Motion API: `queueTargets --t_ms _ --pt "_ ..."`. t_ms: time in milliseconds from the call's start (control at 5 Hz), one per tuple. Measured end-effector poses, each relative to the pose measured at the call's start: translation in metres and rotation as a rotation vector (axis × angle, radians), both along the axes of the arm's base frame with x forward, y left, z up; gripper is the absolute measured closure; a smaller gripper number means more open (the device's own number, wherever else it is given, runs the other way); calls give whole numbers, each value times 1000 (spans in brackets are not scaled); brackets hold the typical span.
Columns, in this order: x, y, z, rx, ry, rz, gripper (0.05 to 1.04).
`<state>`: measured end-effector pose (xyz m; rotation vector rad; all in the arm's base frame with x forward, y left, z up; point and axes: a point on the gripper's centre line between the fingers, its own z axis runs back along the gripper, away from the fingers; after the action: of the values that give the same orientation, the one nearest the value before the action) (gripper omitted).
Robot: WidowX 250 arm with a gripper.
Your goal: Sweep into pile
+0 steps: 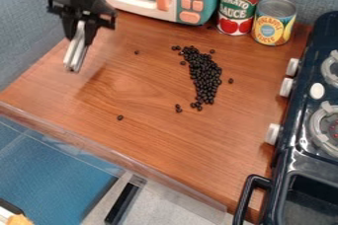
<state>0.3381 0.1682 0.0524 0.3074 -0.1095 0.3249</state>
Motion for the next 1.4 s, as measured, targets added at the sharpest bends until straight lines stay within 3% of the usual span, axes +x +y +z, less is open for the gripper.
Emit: queueTargets --t_ms 200,400,800,1400 --pt "-20 1 -17 13 62 50 722" --pt "-46 -5 -31 6 113 176 722" --pt "-61 -30 -34 -54 139 276 722" --pt "-58 -69 -36 -104 123 432 722"
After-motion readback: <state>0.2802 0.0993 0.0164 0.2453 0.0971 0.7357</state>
